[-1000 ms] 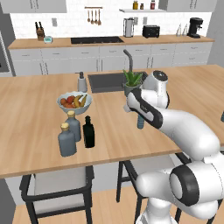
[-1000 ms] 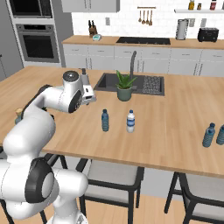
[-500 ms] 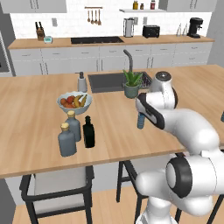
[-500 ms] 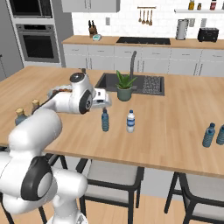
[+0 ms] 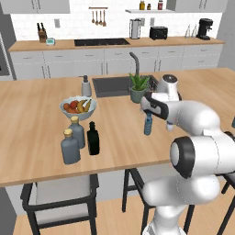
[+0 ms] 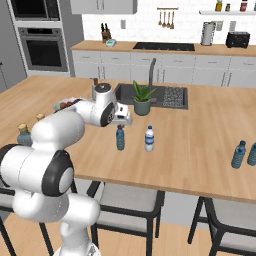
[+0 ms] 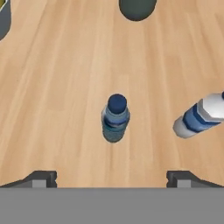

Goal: Move the plastic bottles in the middle to the plastics group, and the glass bottles in the middle to the glass group.

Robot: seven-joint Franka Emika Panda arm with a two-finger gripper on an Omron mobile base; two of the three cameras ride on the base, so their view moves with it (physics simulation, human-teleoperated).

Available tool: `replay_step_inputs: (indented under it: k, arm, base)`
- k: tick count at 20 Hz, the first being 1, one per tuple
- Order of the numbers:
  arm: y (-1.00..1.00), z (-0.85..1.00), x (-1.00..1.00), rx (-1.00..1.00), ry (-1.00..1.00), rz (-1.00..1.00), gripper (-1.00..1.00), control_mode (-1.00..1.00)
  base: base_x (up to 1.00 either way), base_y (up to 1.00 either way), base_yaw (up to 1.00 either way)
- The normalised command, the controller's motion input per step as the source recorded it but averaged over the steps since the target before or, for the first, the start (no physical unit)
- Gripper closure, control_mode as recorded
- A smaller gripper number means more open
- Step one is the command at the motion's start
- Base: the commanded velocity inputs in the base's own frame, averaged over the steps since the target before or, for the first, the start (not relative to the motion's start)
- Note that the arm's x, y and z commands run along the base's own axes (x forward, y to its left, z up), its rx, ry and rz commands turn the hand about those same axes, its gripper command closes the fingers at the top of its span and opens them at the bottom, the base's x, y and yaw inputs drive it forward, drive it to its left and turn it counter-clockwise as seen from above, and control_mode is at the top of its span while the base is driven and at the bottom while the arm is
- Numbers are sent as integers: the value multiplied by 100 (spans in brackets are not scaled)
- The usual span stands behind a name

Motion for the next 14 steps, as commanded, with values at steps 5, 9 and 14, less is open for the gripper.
replay_step_inputs:
  k: [5, 9, 14]
  arm:
    - [-12, -35, 40, 16, 3, 0, -100, -100]
    - [0, -16, 24, -6, 0, 0, -100, -100]
    - [7, -2, 17, -8, 5, 0, -100, -100]
  base:
    - [0, 0, 0]
    - [0, 0, 0]
    - [0, 0, 0]
